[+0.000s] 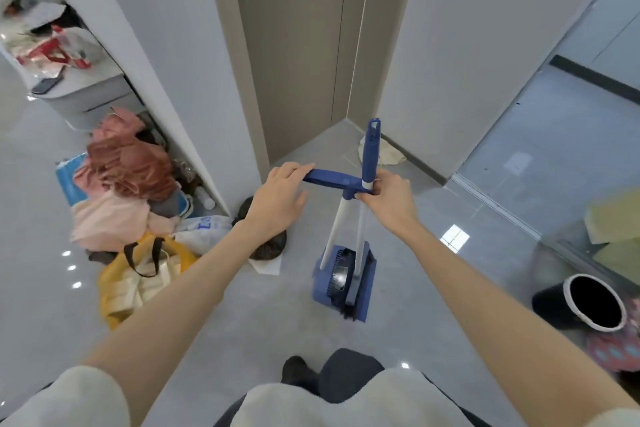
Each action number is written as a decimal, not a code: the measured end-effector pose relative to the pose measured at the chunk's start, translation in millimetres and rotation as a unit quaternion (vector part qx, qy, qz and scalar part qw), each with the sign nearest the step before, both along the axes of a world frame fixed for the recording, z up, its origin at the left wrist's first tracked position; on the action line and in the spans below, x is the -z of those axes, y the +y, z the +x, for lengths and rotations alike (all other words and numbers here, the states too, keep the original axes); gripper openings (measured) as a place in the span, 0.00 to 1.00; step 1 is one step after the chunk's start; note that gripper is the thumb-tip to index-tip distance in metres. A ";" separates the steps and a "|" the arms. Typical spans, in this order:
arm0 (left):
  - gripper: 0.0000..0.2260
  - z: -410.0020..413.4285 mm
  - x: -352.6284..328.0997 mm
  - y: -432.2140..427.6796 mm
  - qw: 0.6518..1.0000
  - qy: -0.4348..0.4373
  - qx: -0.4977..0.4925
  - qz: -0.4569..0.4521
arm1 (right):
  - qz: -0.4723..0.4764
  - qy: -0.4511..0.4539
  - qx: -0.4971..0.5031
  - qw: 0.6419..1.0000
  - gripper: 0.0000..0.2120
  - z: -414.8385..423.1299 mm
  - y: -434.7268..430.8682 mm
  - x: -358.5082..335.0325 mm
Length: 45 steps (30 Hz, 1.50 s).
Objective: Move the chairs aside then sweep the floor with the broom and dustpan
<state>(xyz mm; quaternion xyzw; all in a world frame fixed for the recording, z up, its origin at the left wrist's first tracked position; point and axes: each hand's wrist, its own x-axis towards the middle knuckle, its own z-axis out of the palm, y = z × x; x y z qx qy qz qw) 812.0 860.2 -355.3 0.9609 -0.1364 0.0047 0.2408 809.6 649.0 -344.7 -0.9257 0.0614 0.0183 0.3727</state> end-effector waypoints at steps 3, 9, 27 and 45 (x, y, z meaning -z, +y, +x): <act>0.27 51.9 3.8 14.4 1.000 0.018 0.011 0.008 | 0.011 -0.012 0.020 1.000 0.10 51.6 19.6 2.4; 0.30 162.3 25.7 38.1 0.998 0.057 0.014 0.036 | 0.019 -0.006 0.031 0.999 0.09 161.8 50.6 32.3; 0.31 447.9 118.7 70.1 0.974 0.198 0.014 0.113 | 0.024 0.137 0.005 0.990 0.07 443.3 107.7 134.4; 0.32 499.1 150.2 111.7 0.963 0.253 -0.022 0.092 | 0.032 0.184 -0.064 0.980 0.10 521.0 156.5 176.9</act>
